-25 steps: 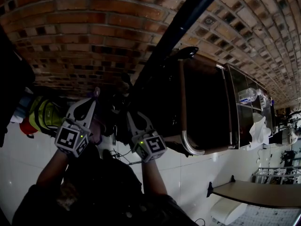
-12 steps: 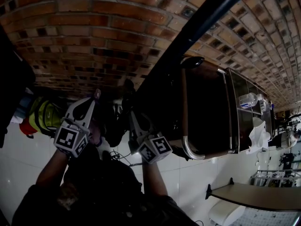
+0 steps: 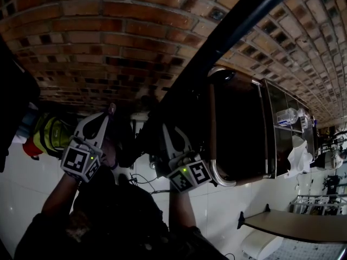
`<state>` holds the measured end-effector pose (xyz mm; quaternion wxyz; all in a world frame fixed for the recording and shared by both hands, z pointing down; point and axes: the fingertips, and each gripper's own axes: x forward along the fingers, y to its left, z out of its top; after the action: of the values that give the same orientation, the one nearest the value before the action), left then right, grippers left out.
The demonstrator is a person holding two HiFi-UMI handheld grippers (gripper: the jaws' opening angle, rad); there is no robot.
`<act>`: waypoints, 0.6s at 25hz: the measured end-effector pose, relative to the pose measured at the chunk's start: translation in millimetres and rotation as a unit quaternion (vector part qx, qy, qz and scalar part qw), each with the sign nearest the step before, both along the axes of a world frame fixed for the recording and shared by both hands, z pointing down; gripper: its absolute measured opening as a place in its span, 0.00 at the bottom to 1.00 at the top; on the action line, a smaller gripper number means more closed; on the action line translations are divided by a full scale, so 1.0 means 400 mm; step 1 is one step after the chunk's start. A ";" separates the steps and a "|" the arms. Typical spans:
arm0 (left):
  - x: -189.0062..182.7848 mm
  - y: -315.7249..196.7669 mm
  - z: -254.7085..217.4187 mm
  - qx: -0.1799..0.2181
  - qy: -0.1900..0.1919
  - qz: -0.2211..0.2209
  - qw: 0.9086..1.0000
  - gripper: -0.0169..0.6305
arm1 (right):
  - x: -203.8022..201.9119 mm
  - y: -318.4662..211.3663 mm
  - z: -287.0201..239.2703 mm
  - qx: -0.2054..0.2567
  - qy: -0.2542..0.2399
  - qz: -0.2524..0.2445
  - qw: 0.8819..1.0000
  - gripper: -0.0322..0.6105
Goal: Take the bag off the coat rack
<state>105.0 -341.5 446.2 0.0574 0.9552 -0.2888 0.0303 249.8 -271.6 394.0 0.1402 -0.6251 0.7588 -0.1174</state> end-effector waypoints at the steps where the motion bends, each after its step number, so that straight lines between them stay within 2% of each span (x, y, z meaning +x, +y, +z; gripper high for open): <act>1: 0.003 0.000 -0.004 0.002 0.001 0.001 1.000 0.09 | 0.013 0.004 -0.019 0.005 0.001 0.007 1.000 0.13; 4: 0.012 0.000 -0.016 0.004 0.009 0.000 1.000 0.09 | 0.042 0.025 -0.073 0.027 0.020 0.023 0.999 0.13; 11: 0.043 0.019 -0.039 0.003 0.011 0.009 1.000 0.09 | 0.023 0.080 -0.159 0.065 0.096 0.041 0.992 0.12; 13: 0.050 0.032 -0.052 0.007 0.015 0.010 1.000 0.09 | 0.028 0.105 -0.165 0.073 0.099 0.048 0.991 0.12; 15: 0.056 0.048 -0.063 0.010 0.018 0.011 1.000 0.09 | 0.032 0.134 -0.166 0.081 0.069 0.042 0.993 0.12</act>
<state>127.3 -322.4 420.9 0.0529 0.9592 -0.2776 0.0108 262.6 -218.0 327.7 0.1428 -0.6496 0.7467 -0.0062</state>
